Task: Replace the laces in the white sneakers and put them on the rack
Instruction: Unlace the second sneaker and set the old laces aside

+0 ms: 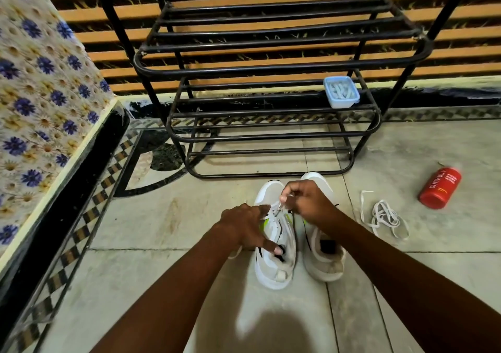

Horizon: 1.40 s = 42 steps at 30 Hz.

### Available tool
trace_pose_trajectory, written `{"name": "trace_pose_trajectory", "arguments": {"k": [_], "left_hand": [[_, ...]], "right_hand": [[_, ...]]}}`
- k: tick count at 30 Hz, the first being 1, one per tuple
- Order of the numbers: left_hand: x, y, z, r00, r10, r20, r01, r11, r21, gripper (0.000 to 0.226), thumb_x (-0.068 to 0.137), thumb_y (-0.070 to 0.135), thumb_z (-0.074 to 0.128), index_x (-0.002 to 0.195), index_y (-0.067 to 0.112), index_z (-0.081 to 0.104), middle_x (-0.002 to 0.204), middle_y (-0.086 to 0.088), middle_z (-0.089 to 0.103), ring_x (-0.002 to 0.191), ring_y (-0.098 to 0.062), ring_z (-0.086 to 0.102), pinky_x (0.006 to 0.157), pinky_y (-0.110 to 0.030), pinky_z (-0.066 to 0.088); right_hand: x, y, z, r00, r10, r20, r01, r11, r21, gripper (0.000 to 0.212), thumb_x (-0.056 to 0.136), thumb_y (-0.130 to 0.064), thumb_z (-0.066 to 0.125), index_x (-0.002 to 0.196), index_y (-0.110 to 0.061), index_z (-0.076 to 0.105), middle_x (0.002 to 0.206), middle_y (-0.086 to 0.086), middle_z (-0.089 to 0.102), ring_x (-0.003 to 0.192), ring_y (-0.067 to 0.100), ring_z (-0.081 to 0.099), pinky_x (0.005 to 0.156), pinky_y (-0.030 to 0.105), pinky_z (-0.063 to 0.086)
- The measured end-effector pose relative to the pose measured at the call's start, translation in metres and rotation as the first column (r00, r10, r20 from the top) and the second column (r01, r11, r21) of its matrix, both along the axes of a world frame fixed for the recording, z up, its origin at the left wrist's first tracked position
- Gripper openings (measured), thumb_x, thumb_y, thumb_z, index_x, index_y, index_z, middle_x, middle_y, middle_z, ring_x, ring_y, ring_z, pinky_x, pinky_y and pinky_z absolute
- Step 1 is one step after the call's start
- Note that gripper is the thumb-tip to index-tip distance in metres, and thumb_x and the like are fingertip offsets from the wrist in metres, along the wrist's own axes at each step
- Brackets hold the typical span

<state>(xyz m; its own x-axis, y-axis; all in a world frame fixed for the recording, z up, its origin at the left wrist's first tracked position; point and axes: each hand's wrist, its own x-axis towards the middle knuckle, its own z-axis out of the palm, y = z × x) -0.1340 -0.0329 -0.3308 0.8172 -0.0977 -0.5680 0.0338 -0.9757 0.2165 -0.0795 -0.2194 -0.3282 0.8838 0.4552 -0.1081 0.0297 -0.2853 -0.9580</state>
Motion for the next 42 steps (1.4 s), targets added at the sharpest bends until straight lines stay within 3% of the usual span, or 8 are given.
{"name": "trace_pose_trajectory", "arguments": {"k": [7,11,16,20,23,33,39,42], "left_hand": [[0.001,-0.004,0.007,1.0,-0.018,-0.01,0.018,0.999,0.031,0.125,0.051,0.092,0.074,0.157,0.043,0.029,0.153,0.009,0.051,0.141,-0.022,0.045,0.103,-0.041,0.042],[0.001,-0.003,0.006,1.0,-0.012,-0.013,0.012,1.0,0.021,0.126,0.046,0.096,0.071,0.154,0.045,0.031,0.149,0.012,0.053,0.138,-0.022,0.048,0.096,-0.041,0.042],[0.001,-0.005,0.006,1.0,0.007,-0.021,-0.007,1.0,0.018,0.133,0.046,0.094,0.073,0.16,0.045,0.024,0.156,0.015,0.047,0.144,-0.019,0.043,0.104,-0.038,0.04],[-0.001,-0.005,0.006,0.999,0.035,-0.018,-0.035,0.999,0.0,0.139,0.039,0.099,0.069,0.159,0.047,0.023,0.155,0.014,0.048,0.142,-0.021,0.045,0.097,-0.039,0.039],[-0.002,-0.005,0.006,0.999,0.032,-0.016,-0.032,0.999,0.008,0.139,0.037,0.1,0.068,0.158,0.048,0.025,0.154,0.012,0.051,0.141,-0.023,0.046,0.094,-0.04,0.04],[0.001,-0.007,0.002,1.0,0.006,-0.018,-0.005,0.999,0.034,0.141,0.038,0.1,0.067,0.16,0.047,0.02,0.155,0.011,0.05,0.142,-0.022,0.046,0.103,-0.041,0.043],[0.0,-0.004,0.004,0.999,0.016,-0.034,-0.015,0.999,0.044,0.143,0.035,0.103,0.064,0.16,0.048,0.019,0.157,0.01,0.047,0.144,-0.024,0.045,0.106,-0.042,0.043],[0.001,-0.004,0.003,0.999,0.015,-0.031,-0.013,0.999,0.045,0.145,0.032,0.104,0.062,0.159,0.05,0.018,0.158,0.009,0.046,0.144,-0.023,0.044,0.107,-0.042,0.042]], "right_hand": [[0.006,-0.002,-0.006,0.771,0.459,0.442,0.005,0.69,-0.724,0.012,0.093,-0.03,0.063,0.088,-0.025,0.072,0.084,-0.015,0.045,0.095,0.018,0.041,0.076,0.036,0.035],[-0.007,-0.001,-0.017,0.904,0.018,0.427,0.092,0.967,-0.237,0.015,0.083,-0.017,0.066,0.069,-0.022,0.071,0.075,-0.01,0.049,0.08,0.021,0.054,0.08,0.036,0.041],[-0.013,-0.008,-0.014,0.909,-0.413,-0.054,0.416,0.898,0.145,0.022,0.097,-0.011,0.063,0.077,-0.007,0.067,0.085,0.018,0.063,0.064,0.025,0.06,0.049,0.023,0.048],[-0.013,-0.015,0.003,0.968,-0.087,0.235,0.115,0.987,-0.112,0.021,0.102,-0.005,0.048,0.084,-0.015,0.049,0.074,0.009,0.062,0.059,0.017,0.056,0.053,0.027,0.045],[-0.013,-0.011,0.0,0.827,0.445,0.342,-0.097,0.713,-0.694,0.014,0.096,-0.009,0.047,0.099,-0.017,0.036,0.095,0.014,0.066,0.087,0.032,0.062,0.067,0.041,0.051],[-0.009,-0.006,0.01,0.625,0.73,0.276,0.036,0.327,-0.944,0.025,0.097,-0.011,0.046,0.121,-0.008,0.053,0.117,0.013,0.06,0.114,0.033,0.054,0.078,0.042,0.049],[-0.01,-0.001,0.018,0.763,0.443,0.471,0.088,0.651,-0.754,0.005,0.091,-0.023,0.061,0.087,-0.024,0.059,0.121,-0.005,0.039,0.113,0.023,0.033,0.077,0.037,0.024],[-0.004,-0.005,0.017,0.954,0.073,0.292,0.027,0.946,-0.324,0.015,0.099,-0.012,0.055,0.084,-0.013,0.059,0.114,-0.003,0.056,0.101,0.015,0.046,0.078,0.036,0.036]]}}
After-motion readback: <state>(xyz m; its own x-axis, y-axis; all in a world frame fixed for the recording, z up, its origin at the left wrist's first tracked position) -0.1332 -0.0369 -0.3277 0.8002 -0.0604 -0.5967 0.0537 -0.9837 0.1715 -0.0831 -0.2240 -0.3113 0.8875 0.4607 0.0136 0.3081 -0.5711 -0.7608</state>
